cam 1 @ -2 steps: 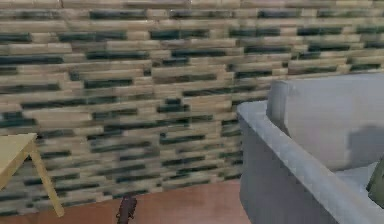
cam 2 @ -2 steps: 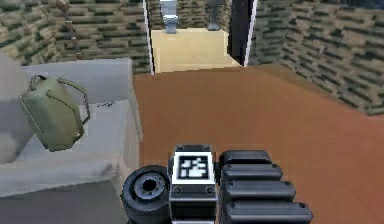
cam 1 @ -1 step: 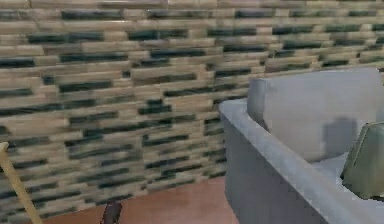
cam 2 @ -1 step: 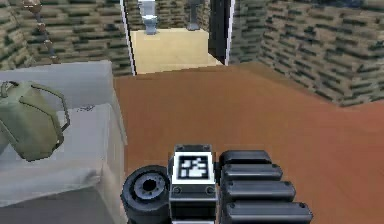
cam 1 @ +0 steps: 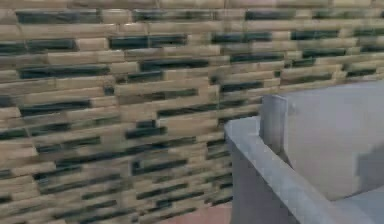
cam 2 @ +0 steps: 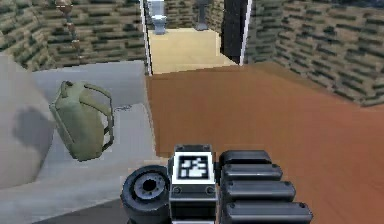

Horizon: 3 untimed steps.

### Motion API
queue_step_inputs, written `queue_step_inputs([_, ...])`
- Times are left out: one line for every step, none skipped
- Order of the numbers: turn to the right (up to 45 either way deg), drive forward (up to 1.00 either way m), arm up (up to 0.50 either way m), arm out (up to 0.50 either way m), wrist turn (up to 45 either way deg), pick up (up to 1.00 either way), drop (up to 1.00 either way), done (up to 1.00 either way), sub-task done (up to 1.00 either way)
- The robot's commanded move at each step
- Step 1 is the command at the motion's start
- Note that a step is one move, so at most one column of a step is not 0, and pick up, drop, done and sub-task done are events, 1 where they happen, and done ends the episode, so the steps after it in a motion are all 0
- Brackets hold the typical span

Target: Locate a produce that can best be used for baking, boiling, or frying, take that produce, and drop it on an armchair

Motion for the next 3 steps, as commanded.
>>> queue_step_inputs([45.0, 0.00, 0.00, 0.00, 0.0, 0.00, 0.00, 0.00, 0.00])
queue_step_inputs([45.0, 0.00, 0.00, 0.00, 0.0, 0.00, 0.00, 0.00, 0.00])
queue_step_inputs([39.0, 0.00, 0.00, 0.00, 0.0, 0.00, 0.00, 0.00, 0.00])
